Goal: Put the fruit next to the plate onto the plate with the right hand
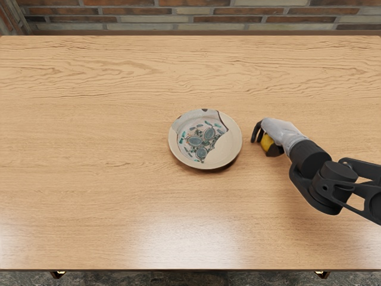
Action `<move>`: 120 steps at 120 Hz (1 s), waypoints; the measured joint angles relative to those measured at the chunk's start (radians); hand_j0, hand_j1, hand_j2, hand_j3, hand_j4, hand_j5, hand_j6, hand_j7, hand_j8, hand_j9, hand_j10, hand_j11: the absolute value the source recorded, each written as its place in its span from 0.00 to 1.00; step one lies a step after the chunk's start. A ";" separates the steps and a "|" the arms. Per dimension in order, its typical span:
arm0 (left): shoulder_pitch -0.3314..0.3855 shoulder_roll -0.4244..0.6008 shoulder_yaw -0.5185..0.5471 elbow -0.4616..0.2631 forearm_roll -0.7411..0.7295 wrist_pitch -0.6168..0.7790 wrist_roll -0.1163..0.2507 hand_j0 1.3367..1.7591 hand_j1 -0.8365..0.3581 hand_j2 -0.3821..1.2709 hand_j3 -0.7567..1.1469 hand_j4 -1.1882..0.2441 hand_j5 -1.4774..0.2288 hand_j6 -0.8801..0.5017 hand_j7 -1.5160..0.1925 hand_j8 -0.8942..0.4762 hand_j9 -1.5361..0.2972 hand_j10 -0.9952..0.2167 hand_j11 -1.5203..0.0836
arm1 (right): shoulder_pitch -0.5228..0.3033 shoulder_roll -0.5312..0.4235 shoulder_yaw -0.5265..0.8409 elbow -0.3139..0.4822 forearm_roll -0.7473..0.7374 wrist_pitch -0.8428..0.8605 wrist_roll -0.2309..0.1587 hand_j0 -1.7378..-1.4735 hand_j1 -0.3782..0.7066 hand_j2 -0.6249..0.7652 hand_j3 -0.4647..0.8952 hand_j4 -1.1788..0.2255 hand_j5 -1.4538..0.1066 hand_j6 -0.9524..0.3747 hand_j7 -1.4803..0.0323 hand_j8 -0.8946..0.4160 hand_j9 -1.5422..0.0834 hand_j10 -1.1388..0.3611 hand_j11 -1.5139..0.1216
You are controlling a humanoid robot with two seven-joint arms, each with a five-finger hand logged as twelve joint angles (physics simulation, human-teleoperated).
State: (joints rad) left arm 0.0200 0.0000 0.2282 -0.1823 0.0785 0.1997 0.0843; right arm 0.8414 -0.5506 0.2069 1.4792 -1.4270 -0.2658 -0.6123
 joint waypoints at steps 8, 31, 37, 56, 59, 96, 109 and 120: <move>0.000 0.000 0.000 0.000 0.000 0.000 0.000 0.76 0.99 0.23 0.40 0.83 0.87 0.64 0.89 0.65 0.84 0.82 0.95 | 0.002 0.000 0.002 0.000 0.001 0.000 0.000 0.30 0.63 0.60 0.25 0.33 0.37 0.27 0.38 0.40 0.40 0.50 0.37; 0.000 0.000 0.000 0.000 0.000 0.000 0.000 0.76 0.99 0.23 0.40 0.83 0.87 0.64 0.89 0.65 0.84 0.82 0.95 | 0.012 0.002 0.008 0.001 0.006 0.000 0.001 0.34 0.62 0.70 0.34 0.31 0.32 0.19 0.35 0.35 0.36 0.46 0.33; 0.000 0.000 0.000 0.000 0.000 0.000 0.000 0.76 0.99 0.23 0.40 0.83 0.87 0.64 0.89 0.65 0.84 0.82 0.95 | 0.014 0.003 0.009 0.001 0.007 0.000 0.001 0.33 0.61 0.70 0.34 0.31 0.31 0.19 0.34 0.35 0.36 0.46 0.33; 0.000 0.000 0.000 0.000 0.000 0.000 0.000 0.76 0.99 0.23 0.40 0.83 0.87 0.64 0.89 0.65 0.84 0.82 0.95 | 0.034 0.014 0.011 0.001 0.009 0.000 0.001 0.32 0.59 0.68 0.34 0.31 0.29 0.17 0.33 0.35 0.35 0.45 0.32; 0.000 0.000 0.000 0.000 0.000 0.000 0.000 0.76 0.99 0.23 0.40 0.83 0.87 0.64 0.89 0.65 0.84 0.82 0.95 | 0.040 0.018 0.010 0.001 0.009 0.001 0.001 0.32 0.59 0.67 0.34 0.31 0.29 0.17 0.33 0.35 0.35 0.45 0.32; 0.000 0.000 0.000 0.000 0.000 0.000 0.000 0.76 0.99 0.23 0.40 0.83 0.87 0.64 0.89 0.65 0.84 0.82 0.95 | 0.116 0.053 0.004 0.002 0.018 0.024 0.001 0.32 0.59 0.67 0.34 0.31 0.28 0.15 0.33 0.36 0.34 0.45 0.32; 0.000 0.000 0.000 0.000 0.000 0.000 0.000 0.76 0.99 0.23 0.40 0.83 0.87 0.64 0.89 0.65 0.84 0.82 0.95 | 0.141 0.074 0.003 0.002 0.020 0.038 0.001 0.32 0.59 0.67 0.34 0.31 0.28 0.15 0.33 0.36 0.34 0.46 0.32; 0.000 0.000 0.000 0.000 0.000 0.000 0.000 0.76 0.99 0.23 0.40 0.83 0.87 0.64 0.89 0.65 0.84 0.82 0.95 | 0.154 0.087 0.003 0.002 0.020 0.044 0.001 0.32 0.59 0.67 0.34 0.31 0.28 0.15 0.33 0.36 0.34 0.45 0.32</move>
State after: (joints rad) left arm 0.0199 0.0000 0.2285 -0.1825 0.0783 0.1996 0.0844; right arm 0.9957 -0.4639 0.2100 1.4815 -1.4067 -0.2215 -0.6111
